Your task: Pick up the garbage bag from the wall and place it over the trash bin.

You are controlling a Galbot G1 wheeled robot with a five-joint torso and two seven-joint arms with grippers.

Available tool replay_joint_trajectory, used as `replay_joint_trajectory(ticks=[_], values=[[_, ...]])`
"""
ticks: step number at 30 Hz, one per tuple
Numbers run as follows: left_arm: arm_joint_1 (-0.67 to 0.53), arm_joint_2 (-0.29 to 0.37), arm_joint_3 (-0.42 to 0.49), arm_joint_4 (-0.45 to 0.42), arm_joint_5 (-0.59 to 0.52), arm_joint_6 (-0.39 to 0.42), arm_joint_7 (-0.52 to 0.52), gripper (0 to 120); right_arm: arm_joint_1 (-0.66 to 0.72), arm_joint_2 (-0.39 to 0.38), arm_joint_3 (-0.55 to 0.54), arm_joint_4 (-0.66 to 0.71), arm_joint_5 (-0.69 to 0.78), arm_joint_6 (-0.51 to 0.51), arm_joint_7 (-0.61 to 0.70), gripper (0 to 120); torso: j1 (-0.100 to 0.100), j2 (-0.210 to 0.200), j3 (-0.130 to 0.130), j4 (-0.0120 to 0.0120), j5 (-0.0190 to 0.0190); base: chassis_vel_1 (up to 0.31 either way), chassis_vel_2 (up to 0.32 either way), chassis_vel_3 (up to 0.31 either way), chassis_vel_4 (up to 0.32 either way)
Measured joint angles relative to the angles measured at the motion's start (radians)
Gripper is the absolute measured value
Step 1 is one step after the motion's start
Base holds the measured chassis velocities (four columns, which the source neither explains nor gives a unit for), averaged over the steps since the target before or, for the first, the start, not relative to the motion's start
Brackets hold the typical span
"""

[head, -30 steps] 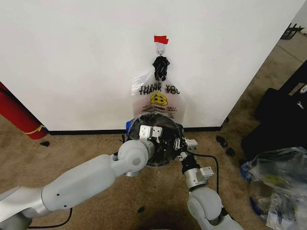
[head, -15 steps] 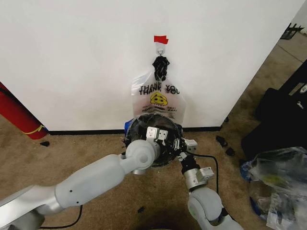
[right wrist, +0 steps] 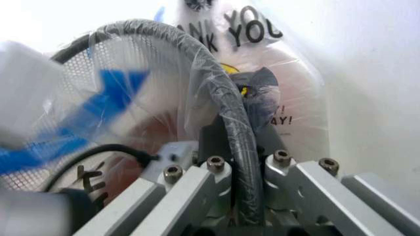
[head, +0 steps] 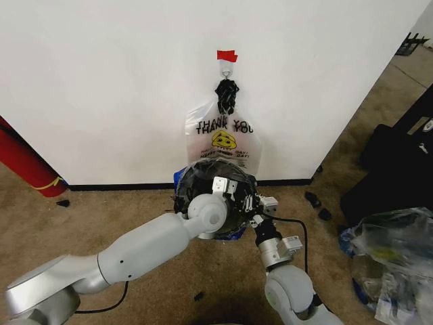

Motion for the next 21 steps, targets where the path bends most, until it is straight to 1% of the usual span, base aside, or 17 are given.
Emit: replay_joint_trajectory(ticks=[4, 5, 7, 9, 10, 13, 14, 17, 18, 21], values=[[0.016, 0.049, -0.016, -0.088, -0.005, -0.032, -0.002, 0, 0.010, 0.000, 0.006, -0.007, 0.014, -0.003, 0.012, 0, 0.000, 0.000, 0.000, 0.0002, 0.0000, 0.000, 0.000, 0.000, 0.000], [0.016, 0.049, -0.016, -0.088, -0.005, -0.032, -0.002, 0, 0.010, 0.000, 0.006, -0.007, 0.014, -0.003, 0.012, 0, 0.000, 0.000, 0.000, 0.0002, 0.0000, 0.000, 0.000, 0.000, 0.000], [0.024, 0.068, -0.026, -0.115, -0.003, -0.057, -0.006, 0, 0.012, 0.001, 0.006, -0.008, 0.018, -0.005, 0.017, 0, 0.000, 0.000, 0.000, 0.0002, 0.0001, 0.000, 0.000, 0.000, 0.000], [0.036, 0.076, -0.041, -0.131, 0.010, -0.108, -0.019, 0, 0.012, 0.005, 0.006, -0.008, 0.027, -0.008, 0.023, 0, 0.000, 0.000, 0.000, 0.0003, 0.0000, 0.000, 0.000, 0.000, 0.000], [0.044, 0.074, -0.054, -0.131, 0.024, -0.150, -0.029, 0, 0.010, 0.010, 0.004, -0.006, 0.041, -0.014, 0.034, 0, 0.000, 0.000, 0.000, 0.0003, 0.0000, 0.000, 0.000, 0.000, 0.000], [0.057, 0.053, -0.072, -0.109, 0.052, -0.223, -0.047, 0, 0.006, 0.020, -0.005, 0.003, 0.087, -0.033, 0.059, 0, 0.000, 0.000, 0.000, 0.0001, 0.0000, 0.000, 0.000, 0.000, 0.000], [0.057, 0.053, -0.072, -0.109, 0.052, -0.223, -0.047, 0, 0.006, 0.020, -0.005, 0.003, 0.087, -0.033, 0.059, 0, 0.000, 0.000, 0.000, 0.0001, 0.0000, 0.000, 0.000, 0.000, 0.000], [0.061, 0.038, -0.074, -0.088, 0.076, -0.256, -0.055, 0, 0.004, 0.023, -0.008, 0.006, 0.099, -0.038, 0.065, 0, 0.000, 0.000, 0.000, 0.0001, 0.0001, 0.000, 0.000, 0.000, 0.000], [0.063, 0.021, -0.075, -0.066, 0.100, -0.277, -0.066, 0, -0.001, 0.023, -0.008, 0.013, 0.102, -0.041, 0.066, 0, 0.000, 0.000, 0.000, 0.0002, 0.0000, 0.000, 0.000, 0.000, 0.000], [0.064, 0.004, -0.074, -0.044, 0.113, -0.280, -0.080, 0, -0.009, 0.023, -0.008, 0.025, 0.106, -0.044, 0.066, 0, 0.000, 0.000, 0.000, 0.0000, 0.0002, 0.000, 0.000, 0.000, 0.000]])
